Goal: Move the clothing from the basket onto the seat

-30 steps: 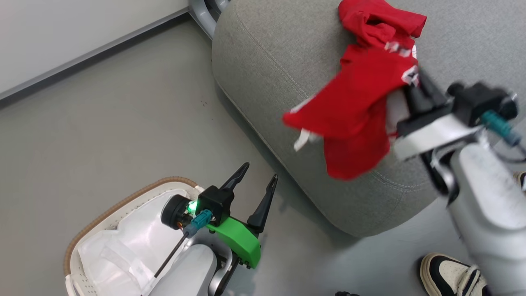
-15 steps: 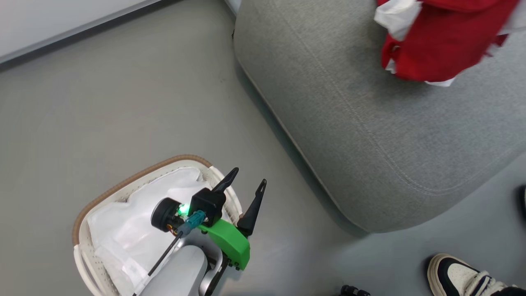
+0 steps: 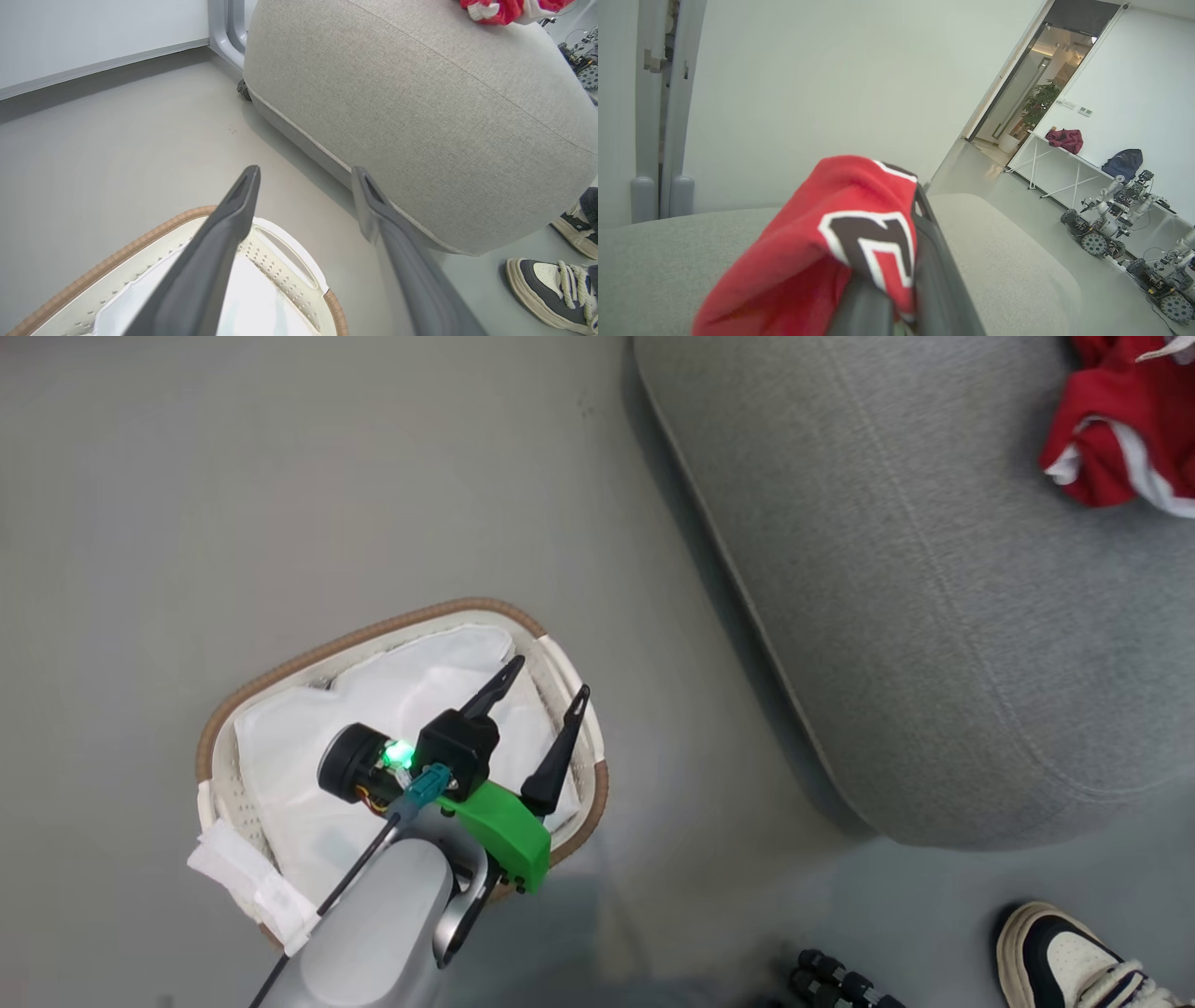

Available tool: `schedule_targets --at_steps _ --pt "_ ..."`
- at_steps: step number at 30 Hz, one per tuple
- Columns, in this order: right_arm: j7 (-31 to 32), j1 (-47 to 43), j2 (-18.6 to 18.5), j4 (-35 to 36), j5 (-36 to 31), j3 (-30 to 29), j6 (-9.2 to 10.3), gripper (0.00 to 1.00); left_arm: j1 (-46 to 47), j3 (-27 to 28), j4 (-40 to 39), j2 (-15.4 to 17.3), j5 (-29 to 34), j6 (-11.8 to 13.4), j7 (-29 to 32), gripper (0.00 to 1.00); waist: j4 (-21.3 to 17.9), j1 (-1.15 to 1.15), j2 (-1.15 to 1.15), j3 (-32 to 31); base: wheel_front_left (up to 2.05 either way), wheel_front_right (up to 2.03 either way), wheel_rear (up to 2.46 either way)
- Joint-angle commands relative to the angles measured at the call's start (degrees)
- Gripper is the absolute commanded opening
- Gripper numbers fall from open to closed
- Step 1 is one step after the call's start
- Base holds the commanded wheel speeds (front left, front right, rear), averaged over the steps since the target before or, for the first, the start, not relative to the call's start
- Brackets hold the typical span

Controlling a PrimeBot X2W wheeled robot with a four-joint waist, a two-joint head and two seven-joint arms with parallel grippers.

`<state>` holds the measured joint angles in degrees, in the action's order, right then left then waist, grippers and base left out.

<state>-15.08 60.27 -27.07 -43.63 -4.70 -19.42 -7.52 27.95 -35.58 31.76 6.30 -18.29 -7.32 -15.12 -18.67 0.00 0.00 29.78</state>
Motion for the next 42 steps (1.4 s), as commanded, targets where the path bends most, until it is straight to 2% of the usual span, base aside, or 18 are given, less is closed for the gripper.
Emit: schedule_targets --at_steps 1,7,11,12,13,14,15,27,37,42 --pt "-0.12 -0.18 0.84 -0.24 -1.01 -0.83 0.07 0.00 1.25 0.28 -0.20 0.42 0.29 -0.26 -0.03 1.00 3.46 0.00 0.00 3.96 0.00 0.00 0.00" --pt "-0.12 -3.07 4.92 -1.69 -3.31 -4.57 0.06 0.00 1.94 1.47 -0.86 -0.14 1.16 -0.25 -0.03 1.00 4.59 0.00 0.00 5.63 0.00 0.00 0.00" --pt "-0.12 -6.71 7.65 -1.53 -3.35 -4.90 0.07 0.00 1.80 2.64 -0.89 -0.41 1.43 -0.25 -0.03 1.00 4.82 0.00 0.00 5.22 0.00 0.00 0.00" --pt "-0.12 -7.51 8.09 -1.12 -3.36 -4.68 0.07 0.04 1.60 2.97 -0.88 -0.44 1.43 -0.25 -0.04 1.00 4.81 0.00 0.00 4.93 0.00 0.00 0.00" --pt "-0.12 -8.49 8.60 -0.71 -3.47 -4.27 0.07 0.37 1.28 3.31 -0.87 -0.44 1.45 -0.25 -0.03 1.00 4.77 0.00 0.00 4.55 0.00 0.00 0.00" --pt "-0.12 -9.29 8.93 -0.25 -3.45 -4.14 0.07 0.49 1.00 3.52 -0.81 -0.40 1.53 -0.25 -0.03 1.00 4.75 0.00 0.00 4.15 0.00 0.00 0.00" --pt "-0.12 -10.30 9.44 0.29 -3.05 -4.06 0.07 1.00 0.64 3.84 -0.76 -0.38 1.60 -0.25 -0.03 1.00 4.73 0.00 0.00 3.64 0.00 0.00 0.00" --pt "-0.12 -24.78 12.67 9.56 1.75 -1.39 0.06 1.00 -5.14 11.54 -1.52 -1.43 3.06 0.32 -0.03 1.00 6.20 0.00 0.00 -4.87 0.00 0.00 0.00" --pt "-0.13 -32.12 16.69 15.81 6.39 5.20 0.06 1.00 -11.27 21.05 -4.89 -2.60 6.46 3.51 -0.03 1.00 10.96 0.00 0.00 -10.84 0.00 0.00 0.00" --pt "-0.12 -33.75 20.83 18.21 8.60 8.23 0.06 1.00 -13.93 25.94 -7.02 -3.00 7.48 5.45 -0.03 1.00 13.71 0.00 0.00 -13.14 0.00 0.00 0.00"
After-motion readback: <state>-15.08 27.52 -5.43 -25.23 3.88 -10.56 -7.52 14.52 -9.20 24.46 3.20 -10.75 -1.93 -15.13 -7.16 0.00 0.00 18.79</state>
